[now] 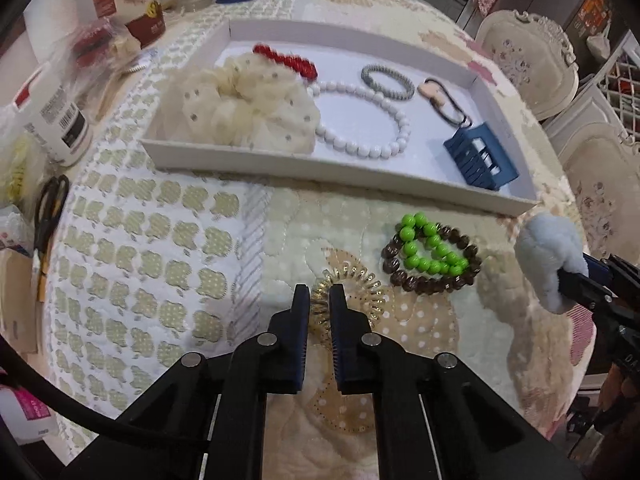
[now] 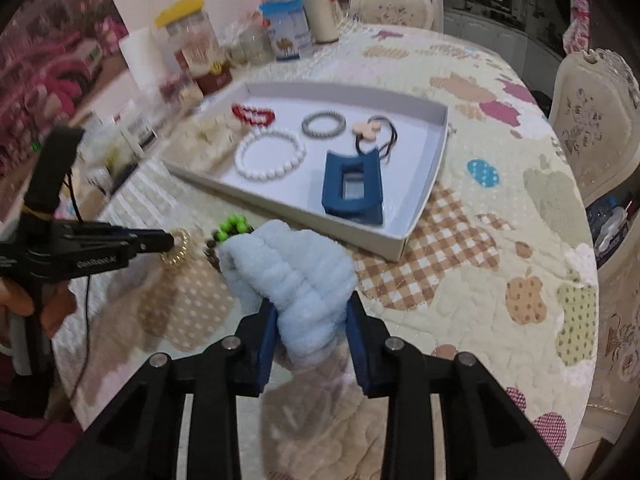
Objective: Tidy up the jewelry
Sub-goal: 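Grasp the gold coil hair tie with the left gripper while the right grasps the light blue fluffy scrunchie, then carry the coil hair tie and fluffy scrunchie into the tray and open both grippers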
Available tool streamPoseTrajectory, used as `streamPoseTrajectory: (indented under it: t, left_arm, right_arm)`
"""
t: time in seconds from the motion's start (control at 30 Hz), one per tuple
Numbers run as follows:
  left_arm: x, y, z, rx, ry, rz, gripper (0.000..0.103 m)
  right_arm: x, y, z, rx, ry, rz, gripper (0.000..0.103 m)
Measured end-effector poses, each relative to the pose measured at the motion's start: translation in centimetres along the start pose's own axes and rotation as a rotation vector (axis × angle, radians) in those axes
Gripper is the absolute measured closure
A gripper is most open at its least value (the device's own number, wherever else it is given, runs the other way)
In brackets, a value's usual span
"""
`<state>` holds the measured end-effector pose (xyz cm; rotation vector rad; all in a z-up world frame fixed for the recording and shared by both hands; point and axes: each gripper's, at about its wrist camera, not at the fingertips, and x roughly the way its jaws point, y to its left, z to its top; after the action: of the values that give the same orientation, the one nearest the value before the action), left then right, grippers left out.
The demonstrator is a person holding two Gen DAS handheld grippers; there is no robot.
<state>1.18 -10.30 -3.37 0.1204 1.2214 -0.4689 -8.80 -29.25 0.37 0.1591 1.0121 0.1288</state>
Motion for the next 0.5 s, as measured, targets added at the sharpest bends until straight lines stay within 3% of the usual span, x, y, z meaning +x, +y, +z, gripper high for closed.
streamPoseTrajectory:
  t: [0.2,0.5]
  left_arm:
    - [-2.8,0.1,1.6,0.007,-0.064,-0.005,0.103]
    - [-4.7,-0.4,5.5,0.022,-0.139,0.042,0.103]
  right_arm:
    - [-2.1,0.1,1.9,0.058,-0.073,0.040,0.070]
    - [-2.1,0.1,5.9,0.104,-0.112,0.024,0.069]
